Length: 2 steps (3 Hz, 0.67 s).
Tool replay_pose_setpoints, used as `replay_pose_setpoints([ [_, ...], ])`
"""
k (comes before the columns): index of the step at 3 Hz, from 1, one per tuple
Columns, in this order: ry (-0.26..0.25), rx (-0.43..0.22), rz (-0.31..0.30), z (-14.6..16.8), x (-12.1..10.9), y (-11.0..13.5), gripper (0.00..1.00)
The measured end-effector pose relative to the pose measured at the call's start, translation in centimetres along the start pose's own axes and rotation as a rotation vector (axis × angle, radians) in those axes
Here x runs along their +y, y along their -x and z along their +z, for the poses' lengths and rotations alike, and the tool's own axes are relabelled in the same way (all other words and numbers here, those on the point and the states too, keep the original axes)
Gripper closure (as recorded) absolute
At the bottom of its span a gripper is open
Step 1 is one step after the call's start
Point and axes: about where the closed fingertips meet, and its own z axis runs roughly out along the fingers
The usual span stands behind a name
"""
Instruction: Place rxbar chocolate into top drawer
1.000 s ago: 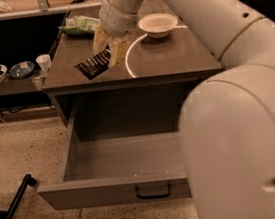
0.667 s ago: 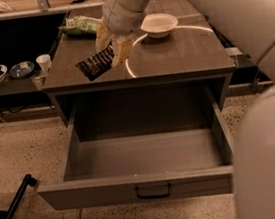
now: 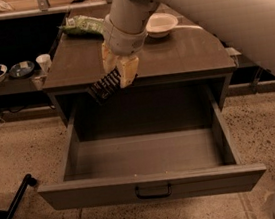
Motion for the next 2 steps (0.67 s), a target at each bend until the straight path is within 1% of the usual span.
replay_pose_setpoints([
  [1, 0.03, -0.01, 0.009, 1.3, 0.0, -0.4, 1.0],
  [2, 0.077, -0.075, 0.101, 6.1, 2.1, -0.9, 1.0],
])
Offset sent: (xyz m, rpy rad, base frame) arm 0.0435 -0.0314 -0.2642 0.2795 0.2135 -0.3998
